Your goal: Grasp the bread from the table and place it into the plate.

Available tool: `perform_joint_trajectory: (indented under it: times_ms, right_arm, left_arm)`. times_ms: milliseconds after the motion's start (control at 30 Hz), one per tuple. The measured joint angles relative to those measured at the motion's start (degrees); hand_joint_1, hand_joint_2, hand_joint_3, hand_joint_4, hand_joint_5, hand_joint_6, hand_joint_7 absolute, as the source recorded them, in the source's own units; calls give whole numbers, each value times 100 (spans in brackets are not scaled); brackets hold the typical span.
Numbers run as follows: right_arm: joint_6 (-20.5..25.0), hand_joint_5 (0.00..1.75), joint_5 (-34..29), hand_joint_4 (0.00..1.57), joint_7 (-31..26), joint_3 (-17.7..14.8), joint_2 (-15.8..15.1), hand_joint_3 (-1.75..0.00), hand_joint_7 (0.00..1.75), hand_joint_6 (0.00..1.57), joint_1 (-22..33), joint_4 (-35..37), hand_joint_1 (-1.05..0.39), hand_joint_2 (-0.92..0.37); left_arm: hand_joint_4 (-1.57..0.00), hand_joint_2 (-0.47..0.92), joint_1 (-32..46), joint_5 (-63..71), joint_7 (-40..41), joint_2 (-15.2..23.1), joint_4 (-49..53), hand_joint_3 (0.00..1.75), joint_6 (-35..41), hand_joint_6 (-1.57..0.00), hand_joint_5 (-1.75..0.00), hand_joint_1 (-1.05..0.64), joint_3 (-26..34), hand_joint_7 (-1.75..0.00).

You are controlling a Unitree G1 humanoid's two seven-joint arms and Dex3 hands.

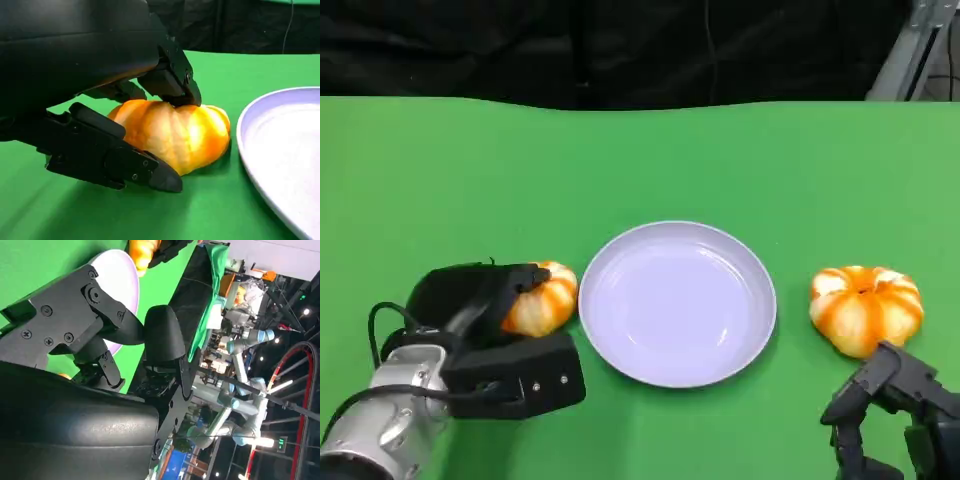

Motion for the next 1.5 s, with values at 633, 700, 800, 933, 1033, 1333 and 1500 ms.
perform_joint_trajectory:
  times_ms: [633,700,800,933,1033,1333,1500]
  right_arm:
    - [-32,175,13,84,10,-5,-16,-127,150,76,-5,5,-13,-48]
    - [-33,175,25,84,35,-5,-38,-127,151,75,-5,5,-13,-48]
    - [-38,175,27,85,42,-15,-52,-128,151,76,-6,8,-13,-48]
    - [-57,175,41,85,48,-23,-59,-129,152,75,-22,15,-14,-48]
    - [-104,175,83,85,64,-27,-78,-129,152,76,-27,39,-14,-47]
    - [-116,175,45,85,57,-25,-73,-129,151,76,-51,52,-13,-47]
    - [-103,175,14,85,50,-21,-69,-128,151,76,-41,43,-13,-47]
  left_arm:
    - [-63,81,-15,-616,464,-104,307,47,-500,-99,-158,2,239,-73]
    - [-62,78,-15,-679,509,-121,304,55,-588,-87,-161,3,305,-98]
    - [-60,77,-10,-721,512,-125,198,56,-577,-82,-155,0,332,-100]
    - [-60,80,-10,-718,494,-123,-221,56,-540,-81,-154,-2,332,-98]
    - [-57,91,-11,-809,457,-143,-524,48,-551,-75,-163,-12,413,-115]
    - [-57,87,-2,-839,391,-226,-1325,44,-461,-73,-172,-5,554,-128]
    - [-65,80,-6,-622,391,-364,-1673,42,-454,-81,-159,4,425,-112]
